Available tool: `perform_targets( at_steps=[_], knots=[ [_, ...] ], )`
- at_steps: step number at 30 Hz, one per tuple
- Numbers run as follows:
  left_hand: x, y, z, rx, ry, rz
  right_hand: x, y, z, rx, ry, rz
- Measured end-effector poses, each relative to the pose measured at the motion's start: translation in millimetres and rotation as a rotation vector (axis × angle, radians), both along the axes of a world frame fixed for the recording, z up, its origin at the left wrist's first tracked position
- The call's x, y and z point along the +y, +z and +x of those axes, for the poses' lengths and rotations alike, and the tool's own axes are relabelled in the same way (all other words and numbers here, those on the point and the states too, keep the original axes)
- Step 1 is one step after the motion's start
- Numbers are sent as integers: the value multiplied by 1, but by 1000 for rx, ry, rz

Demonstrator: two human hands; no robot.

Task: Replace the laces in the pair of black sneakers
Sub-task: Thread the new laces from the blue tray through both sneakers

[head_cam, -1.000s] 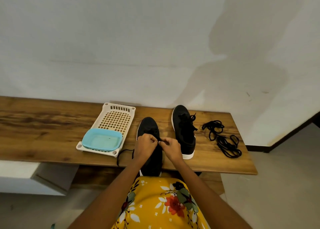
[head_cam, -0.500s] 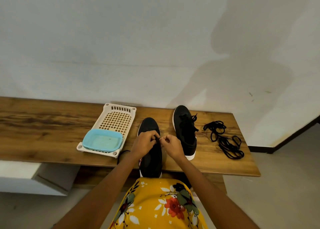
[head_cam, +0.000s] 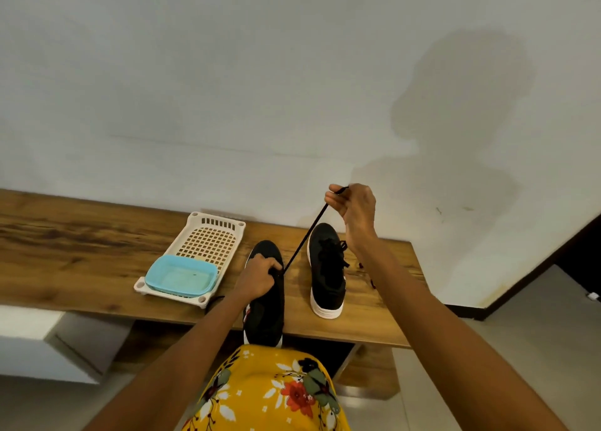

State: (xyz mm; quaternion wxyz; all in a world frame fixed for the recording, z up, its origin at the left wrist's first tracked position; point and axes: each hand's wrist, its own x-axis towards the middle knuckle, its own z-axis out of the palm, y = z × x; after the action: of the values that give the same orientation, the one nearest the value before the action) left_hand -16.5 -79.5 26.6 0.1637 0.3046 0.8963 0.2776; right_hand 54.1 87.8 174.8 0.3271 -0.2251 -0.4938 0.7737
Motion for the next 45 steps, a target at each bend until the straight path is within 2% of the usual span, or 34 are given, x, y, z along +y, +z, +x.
perform_targets(
  at_steps=[3, 7, 11, 13, 15, 19, 22, 24, 30, 32, 36, 39, 43, 45],
  knots=[
    [-11, -1, -2, -19, 167, 64, -3, -1, 12, -49, -10, 94],
    [-33, -12, -6, -69, 386, 56, -14, -33, 23, -439, 33, 407],
    [-44, -27, -8, -84, 410, 31, -27, -103, 25, -794, 270, 760],
    [-46, -36, -11, -84, 372, 36, -38, -137, 22, -886, 357, 948],
    [-45, -43, -13, -82, 315, 77, -52, -160, 14, -904, 418, 1009],
    [-41, -47, -14, -6, 218, 166, -67, -180, -1, -839, 462, 979],
    [-41, -53, -15, -29, 230, 257, -68, -188, -3, -786, 371, 936],
    [-43, -56, -16, -158, 323, 367, -64, -193, -1, -752, 302, 865],
    [-61, -67, -16, -520, 782, 617, -61, -202, 12, -723, 155, 575],
    [-59, -66, -13, -679, 838, 798, -64, -203, 13, -696, 134, 401],
    [-38, -44, 0, -890, 795, 1183, -72, -193, 6, -591, 125, 100],
    [-21, -35, -3, -967, 831, 1215, -75, -188, 0, -539, 106, -91],
    [-24, -37, -16, -884, 891, 1132, -72, -193, -1, -510, 32, -255],
    [-27, -42, -18, -841, 856, 1042, -72, -192, -1, -509, 39, -250]
  ],
)
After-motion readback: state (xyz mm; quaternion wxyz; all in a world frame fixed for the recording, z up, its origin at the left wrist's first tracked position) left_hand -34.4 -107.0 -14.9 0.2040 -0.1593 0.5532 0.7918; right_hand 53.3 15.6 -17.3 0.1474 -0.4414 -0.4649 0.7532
